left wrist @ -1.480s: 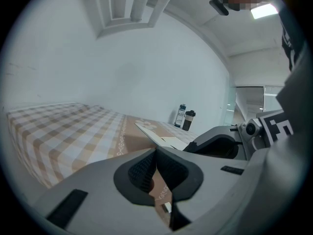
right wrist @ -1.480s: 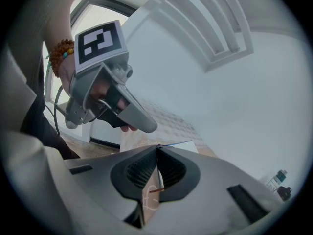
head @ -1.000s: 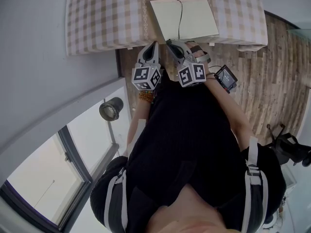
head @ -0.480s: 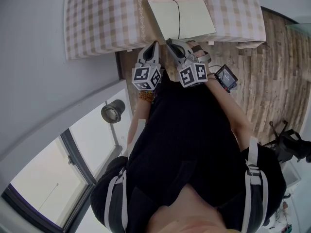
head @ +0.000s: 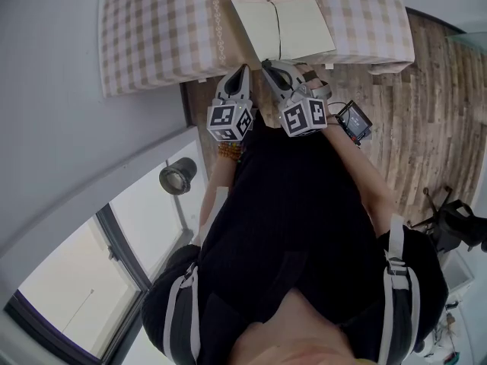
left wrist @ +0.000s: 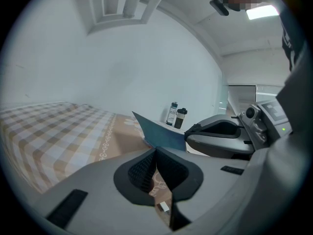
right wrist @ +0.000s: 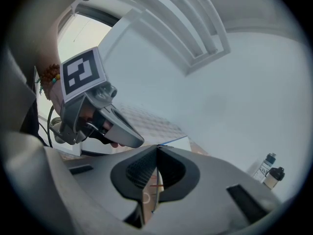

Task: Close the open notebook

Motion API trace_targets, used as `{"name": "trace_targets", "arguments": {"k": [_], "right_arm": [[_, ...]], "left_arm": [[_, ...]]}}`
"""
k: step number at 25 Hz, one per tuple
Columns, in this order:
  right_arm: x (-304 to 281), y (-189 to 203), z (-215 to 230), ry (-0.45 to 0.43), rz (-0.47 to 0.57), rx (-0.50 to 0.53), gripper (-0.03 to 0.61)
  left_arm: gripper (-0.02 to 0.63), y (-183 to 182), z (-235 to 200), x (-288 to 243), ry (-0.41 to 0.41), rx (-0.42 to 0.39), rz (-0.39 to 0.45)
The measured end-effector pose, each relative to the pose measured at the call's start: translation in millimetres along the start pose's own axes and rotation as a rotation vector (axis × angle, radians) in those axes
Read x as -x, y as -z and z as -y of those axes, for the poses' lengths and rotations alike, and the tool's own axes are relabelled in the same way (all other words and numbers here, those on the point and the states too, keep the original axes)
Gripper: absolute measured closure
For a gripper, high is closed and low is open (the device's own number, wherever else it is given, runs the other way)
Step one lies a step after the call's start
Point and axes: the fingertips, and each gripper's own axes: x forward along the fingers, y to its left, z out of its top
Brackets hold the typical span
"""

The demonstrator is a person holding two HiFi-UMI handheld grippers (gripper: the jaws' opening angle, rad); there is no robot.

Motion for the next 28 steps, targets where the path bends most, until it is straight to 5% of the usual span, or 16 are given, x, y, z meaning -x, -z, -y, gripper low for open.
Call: {"name": "trace_targets", "arguments": {"k": [28], "right_arm": [[33, 23, 38, 0.153, -0.044, -0.103, 0.575]], "left_arm": [[0.598, -3, 23, -13, 0.065, -0.047, -0.02]]}}
